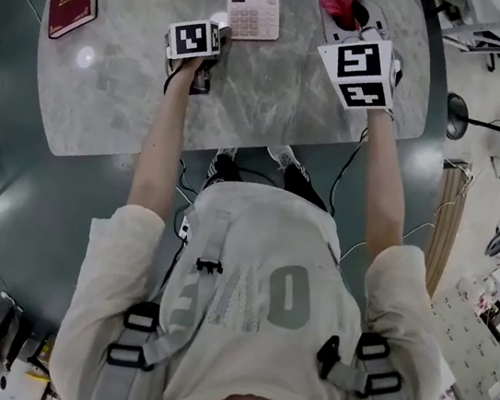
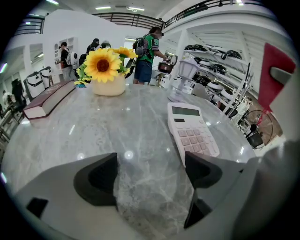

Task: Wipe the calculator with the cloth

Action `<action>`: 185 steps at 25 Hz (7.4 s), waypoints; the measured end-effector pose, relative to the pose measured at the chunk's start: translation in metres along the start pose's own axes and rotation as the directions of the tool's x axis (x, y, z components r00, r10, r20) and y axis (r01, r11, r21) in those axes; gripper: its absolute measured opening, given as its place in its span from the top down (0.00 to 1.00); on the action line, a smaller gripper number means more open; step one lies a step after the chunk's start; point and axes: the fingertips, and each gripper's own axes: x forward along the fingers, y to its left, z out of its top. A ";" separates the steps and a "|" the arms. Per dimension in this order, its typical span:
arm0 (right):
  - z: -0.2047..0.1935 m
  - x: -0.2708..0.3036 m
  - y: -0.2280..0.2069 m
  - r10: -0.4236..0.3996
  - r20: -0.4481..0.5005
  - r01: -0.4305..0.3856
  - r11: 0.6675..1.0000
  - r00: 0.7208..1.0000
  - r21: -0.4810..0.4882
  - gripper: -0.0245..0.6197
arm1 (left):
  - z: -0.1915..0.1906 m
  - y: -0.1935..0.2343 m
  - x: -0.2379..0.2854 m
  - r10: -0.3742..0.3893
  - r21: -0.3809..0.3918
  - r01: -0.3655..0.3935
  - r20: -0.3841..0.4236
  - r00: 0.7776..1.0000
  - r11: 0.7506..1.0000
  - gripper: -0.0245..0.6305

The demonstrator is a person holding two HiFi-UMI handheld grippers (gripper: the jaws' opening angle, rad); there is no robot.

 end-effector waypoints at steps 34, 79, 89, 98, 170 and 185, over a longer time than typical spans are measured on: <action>-0.099 0.203 0.092 -0.040 -0.412 -0.316 0.575 0.910 -0.754 0.88 | -0.001 0.001 0.009 -0.021 0.012 0.021 -0.007 1.000 1.000 0.28; -0.148 0.095 0.183 0.211 -0.551 -0.576 0.483 0.807 -0.659 0.88 | 0.000 0.001 0.005 -0.010 0.006 0.010 0.003 1.000 1.000 0.28; -0.071 0.148 0.130 0.129 -0.438 -0.428 0.568 0.890 -0.703 0.88 | 0.001 0.015 -0.005 0.007 -0.094 -0.005 0.021 1.000 0.996 0.28; -0.056 0.196 0.126 0.100 -0.452 -0.423 0.574 0.886 -0.701 0.88 | 0.013 0.064 -0.042 0.071 -0.153 -0.053 0.114 0.991 0.987 0.28; -0.049 0.119 0.166 0.138 -0.453 -0.437 0.605 0.881 -0.666 0.88 | 0.073 0.023 -0.105 -0.004 -0.047 0.020 0.315 0.949 0.999 0.28; 0.108 -0.021 0.006 -0.085 0.056 0.099 0.923 0.995 -0.371 0.88 | 0.187 -0.092 -0.318 -0.149 0.174 0.019 0.774 0.616 0.985 0.53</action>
